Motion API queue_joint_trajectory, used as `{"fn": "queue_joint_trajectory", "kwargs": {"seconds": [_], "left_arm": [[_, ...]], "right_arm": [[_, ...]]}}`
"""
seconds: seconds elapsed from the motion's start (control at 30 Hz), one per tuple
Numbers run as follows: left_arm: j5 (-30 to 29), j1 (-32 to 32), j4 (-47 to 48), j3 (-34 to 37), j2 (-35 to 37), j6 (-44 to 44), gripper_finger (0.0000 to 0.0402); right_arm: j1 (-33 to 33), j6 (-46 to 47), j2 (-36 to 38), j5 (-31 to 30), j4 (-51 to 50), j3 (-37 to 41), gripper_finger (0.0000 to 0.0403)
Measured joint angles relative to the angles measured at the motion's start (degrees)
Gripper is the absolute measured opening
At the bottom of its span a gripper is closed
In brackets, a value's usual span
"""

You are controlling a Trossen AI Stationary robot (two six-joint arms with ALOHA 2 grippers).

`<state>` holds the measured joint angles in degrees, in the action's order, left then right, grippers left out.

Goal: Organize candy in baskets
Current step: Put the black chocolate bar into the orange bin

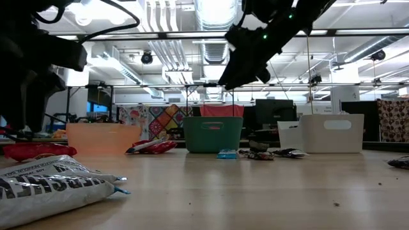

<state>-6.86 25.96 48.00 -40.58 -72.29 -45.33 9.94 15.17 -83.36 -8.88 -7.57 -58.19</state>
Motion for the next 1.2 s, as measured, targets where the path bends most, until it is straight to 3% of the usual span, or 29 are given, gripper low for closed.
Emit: {"fn": "queue_joint_trajectory", "kwargs": {"seconds": [0.17, 0.57, 0.9, 1.2], "left_arm": [[-0.08, 0.10, -1.09, 0.00, 0.02, -0.84, 0.0224], [-5.76, 0.04, -5.02, 0.00, 0.07, 2.63, 0.0224], [-9.25, 0.04, -8.55, 0.00, 0.07, 4.40, 0.0224], [-11.37, -0.40, -13.65, 0.00, 0.17, 9.99, 0.0224]], "right_arm": [[-2.71, 9.85, 0.45, 7.74, -10.70, -1.47, 0.0166], [-8.49, 25.43, -1.08, 6.71, -31.84, -3.29, 0.0166], [-11.79, 31.94, -2.30, 5.85, -33.95, -0.68, 0.0166], [-13.95, 35.07, -8.94, 5.40, -31.86, -0.33, 0.0166]]}}
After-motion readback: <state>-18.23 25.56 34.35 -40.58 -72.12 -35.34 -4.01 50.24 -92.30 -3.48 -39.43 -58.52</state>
